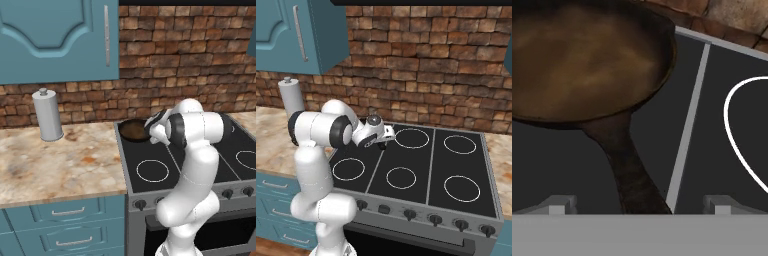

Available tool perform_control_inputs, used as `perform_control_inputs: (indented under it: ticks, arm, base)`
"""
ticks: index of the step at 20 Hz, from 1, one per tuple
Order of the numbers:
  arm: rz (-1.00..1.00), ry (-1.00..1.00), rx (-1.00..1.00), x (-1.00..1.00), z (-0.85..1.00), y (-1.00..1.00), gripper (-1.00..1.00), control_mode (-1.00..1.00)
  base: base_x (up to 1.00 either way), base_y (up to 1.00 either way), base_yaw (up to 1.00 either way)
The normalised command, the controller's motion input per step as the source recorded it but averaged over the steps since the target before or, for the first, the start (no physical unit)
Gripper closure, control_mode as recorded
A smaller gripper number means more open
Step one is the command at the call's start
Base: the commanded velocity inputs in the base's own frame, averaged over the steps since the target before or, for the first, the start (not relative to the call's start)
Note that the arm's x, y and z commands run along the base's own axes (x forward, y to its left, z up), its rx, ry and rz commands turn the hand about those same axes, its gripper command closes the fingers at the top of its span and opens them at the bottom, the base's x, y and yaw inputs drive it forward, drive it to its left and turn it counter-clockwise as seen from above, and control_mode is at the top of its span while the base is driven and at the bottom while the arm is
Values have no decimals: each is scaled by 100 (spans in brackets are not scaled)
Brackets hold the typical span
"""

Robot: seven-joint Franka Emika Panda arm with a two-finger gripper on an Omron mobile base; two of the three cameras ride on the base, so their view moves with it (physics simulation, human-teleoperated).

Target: Move the pot and pan from the stove into the sink.

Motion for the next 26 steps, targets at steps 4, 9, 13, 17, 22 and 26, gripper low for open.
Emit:
perform_control_inputs:
  ticks: [4,9,13,17,22,26]
  arm:
    - [3,1,0,22,-28,-6,-100,-100]
    - [3,0,-1,20,-26,-5,-100,-100]
    - [2,0,-1,21,-20,-2,-100,-100]
    - [1,0,-1,14,-10,0,100,-100]
    - [0,0,0,0,0,0,100,-100]
    - [0,1,0,0,3,0,100,-100]
  base:
    - [0,0,0]
    - [0,0,0]
    - [0,0,0]
    - [0,0,0]
    - [0,0,0]
    - [0,0,0]
